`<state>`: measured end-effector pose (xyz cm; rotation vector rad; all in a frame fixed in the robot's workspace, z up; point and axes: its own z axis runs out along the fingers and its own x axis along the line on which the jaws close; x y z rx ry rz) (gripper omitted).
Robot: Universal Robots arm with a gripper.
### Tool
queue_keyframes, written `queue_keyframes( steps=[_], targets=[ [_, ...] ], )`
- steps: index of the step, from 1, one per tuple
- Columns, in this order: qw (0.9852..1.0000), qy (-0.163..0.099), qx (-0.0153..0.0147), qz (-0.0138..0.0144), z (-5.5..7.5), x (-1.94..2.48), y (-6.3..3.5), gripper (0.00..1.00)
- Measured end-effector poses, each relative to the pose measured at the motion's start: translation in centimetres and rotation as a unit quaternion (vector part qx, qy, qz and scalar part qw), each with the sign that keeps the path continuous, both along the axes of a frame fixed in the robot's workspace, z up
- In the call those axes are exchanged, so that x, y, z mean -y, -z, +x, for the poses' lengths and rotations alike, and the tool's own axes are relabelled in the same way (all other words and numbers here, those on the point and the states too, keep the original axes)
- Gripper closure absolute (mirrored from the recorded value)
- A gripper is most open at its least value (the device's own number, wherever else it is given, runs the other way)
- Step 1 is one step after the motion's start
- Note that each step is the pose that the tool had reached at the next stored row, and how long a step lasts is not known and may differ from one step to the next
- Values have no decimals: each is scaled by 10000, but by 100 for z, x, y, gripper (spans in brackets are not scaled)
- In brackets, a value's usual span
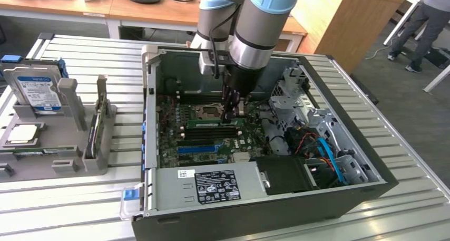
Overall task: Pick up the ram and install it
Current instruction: 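Insert the ram into the slot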
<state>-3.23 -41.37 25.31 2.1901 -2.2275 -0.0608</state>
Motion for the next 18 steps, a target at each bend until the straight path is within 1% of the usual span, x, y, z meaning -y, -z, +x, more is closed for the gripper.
queue_keyframes(
  steps=[6, 11, 18],
  targets=[
    [10000, 0, -1, -2, 0, 0, 34, 89],
    [10000, 0, -1, -2, 0, 0, 38, 89],
    [10000, 0, -1, -1, 0, 27, 39, 89]
  ],
)
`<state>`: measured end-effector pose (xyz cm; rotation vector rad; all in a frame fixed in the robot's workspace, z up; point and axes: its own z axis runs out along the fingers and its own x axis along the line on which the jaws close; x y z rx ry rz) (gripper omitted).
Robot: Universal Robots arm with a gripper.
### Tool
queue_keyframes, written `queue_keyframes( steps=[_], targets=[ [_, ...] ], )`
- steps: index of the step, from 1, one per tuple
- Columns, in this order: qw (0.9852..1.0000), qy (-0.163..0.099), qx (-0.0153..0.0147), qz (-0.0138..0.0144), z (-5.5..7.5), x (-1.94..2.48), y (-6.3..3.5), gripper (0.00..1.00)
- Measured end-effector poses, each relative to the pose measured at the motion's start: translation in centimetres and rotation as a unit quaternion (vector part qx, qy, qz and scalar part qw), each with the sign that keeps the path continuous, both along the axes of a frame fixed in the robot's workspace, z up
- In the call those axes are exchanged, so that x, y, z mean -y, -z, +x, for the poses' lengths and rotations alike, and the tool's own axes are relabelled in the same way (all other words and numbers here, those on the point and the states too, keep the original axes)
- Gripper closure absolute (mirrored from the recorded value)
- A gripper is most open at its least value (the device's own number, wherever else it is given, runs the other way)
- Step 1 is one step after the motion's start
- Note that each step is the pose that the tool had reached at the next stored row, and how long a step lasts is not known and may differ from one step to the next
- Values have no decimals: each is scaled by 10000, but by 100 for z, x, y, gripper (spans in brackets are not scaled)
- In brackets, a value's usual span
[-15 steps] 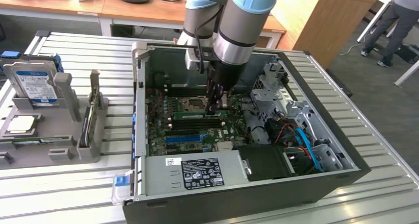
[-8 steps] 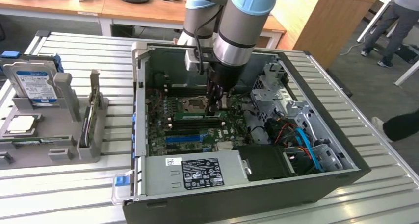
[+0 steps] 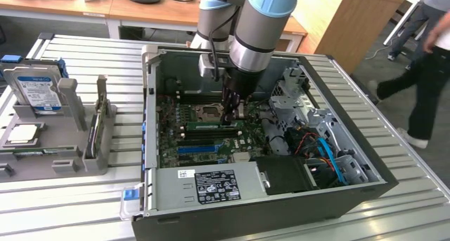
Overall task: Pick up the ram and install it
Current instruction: 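Insert the ram into the slot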
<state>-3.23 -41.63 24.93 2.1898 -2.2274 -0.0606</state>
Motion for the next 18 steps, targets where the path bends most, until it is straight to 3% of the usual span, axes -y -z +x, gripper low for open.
queue_keyframes(
  steps=[18],
  targets=[
    [10000, 0, 0, -1, 0, 0, 44, 89]
  ],
)
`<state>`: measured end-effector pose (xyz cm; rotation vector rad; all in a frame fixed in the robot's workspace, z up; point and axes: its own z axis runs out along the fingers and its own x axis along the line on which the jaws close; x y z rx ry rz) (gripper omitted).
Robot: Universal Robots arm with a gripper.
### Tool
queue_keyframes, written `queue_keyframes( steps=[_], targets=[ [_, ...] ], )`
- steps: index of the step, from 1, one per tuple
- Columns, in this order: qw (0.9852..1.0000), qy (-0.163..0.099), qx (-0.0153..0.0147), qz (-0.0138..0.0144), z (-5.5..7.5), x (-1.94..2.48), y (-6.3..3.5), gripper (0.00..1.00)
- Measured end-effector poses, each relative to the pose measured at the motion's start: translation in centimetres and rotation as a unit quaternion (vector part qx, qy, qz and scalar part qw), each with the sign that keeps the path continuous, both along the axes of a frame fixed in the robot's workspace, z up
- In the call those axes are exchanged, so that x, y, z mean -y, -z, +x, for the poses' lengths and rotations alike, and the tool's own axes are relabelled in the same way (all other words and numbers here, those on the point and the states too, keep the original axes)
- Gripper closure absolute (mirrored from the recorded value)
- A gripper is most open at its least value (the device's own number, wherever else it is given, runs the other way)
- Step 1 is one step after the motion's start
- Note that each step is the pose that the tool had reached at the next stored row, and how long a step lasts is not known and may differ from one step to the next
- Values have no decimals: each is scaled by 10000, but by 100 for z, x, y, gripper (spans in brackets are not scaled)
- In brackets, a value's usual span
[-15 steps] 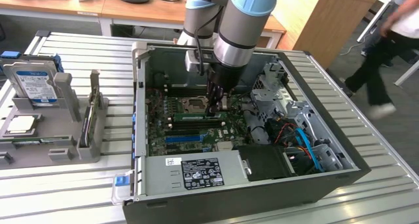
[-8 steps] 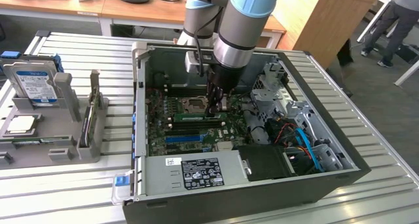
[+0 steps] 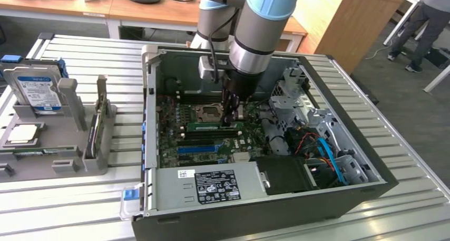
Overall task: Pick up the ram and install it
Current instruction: 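Insert the ram into the slot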
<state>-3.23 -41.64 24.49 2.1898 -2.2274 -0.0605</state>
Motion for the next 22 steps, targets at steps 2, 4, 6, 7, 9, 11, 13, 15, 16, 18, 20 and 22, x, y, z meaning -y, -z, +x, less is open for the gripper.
queue_keyframes(
  steps=[2, 4, 6, 7, 9, 11, 13, 15, 16, 18, 20, 22],
  targets=[
    [10000, -1, 1, 1, 1, -2, 1, 89],
    [10000, 0, 0, 1, 0, -7, 2, 89],
    [10000, 0, 0, 0, 0, -9, 2, 89],
    [10000, 0, 0, 0, 0, -9, 2, 89],
    [10000, 0, 0, 0, 0, -9, 5, 89],
    [10000, 0, 1, 1, 0, -9, 13, 89],
    [10000, 0, 0, 0, 0, -9, 19, 89],
    [10000, 0, -1, -1, -1, -9, 22, 89],
    [10000, 0, -1, -1, -1, -9, 22, 89],
    [10000, 0, 0, 0, 0, -9, 24, 89],
    [10000, 0, 0, 1, 0, -11, 25, 89],
    [10000, 1, 0, 1, 0, -15, 27, 89]
  ],
)
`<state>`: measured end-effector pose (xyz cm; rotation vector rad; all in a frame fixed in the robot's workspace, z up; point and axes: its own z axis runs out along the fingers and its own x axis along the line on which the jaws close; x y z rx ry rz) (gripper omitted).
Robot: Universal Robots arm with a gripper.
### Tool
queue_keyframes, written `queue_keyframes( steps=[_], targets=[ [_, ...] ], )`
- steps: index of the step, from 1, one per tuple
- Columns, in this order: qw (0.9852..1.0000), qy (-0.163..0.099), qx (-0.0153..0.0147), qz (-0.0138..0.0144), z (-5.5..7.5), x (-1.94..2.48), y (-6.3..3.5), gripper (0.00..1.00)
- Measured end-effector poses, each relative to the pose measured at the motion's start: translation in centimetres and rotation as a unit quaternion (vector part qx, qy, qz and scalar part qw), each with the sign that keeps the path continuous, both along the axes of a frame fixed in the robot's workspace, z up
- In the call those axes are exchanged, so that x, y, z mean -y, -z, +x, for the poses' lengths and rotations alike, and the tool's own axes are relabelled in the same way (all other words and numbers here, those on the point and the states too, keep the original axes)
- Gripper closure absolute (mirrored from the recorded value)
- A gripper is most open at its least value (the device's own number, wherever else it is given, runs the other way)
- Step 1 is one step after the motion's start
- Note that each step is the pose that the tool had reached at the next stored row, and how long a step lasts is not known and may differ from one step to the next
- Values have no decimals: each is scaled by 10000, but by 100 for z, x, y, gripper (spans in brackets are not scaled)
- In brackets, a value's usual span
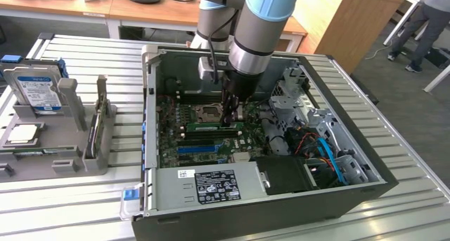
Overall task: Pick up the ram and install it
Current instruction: 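Insert the ram into the slot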
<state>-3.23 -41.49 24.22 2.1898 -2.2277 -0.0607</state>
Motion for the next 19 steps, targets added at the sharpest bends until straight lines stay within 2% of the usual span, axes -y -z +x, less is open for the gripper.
queue_keyframes(
  steps=[19],
  targets=[
    [10000, 3, -1, -2, -7, 0, 19, 89]
  ],
)
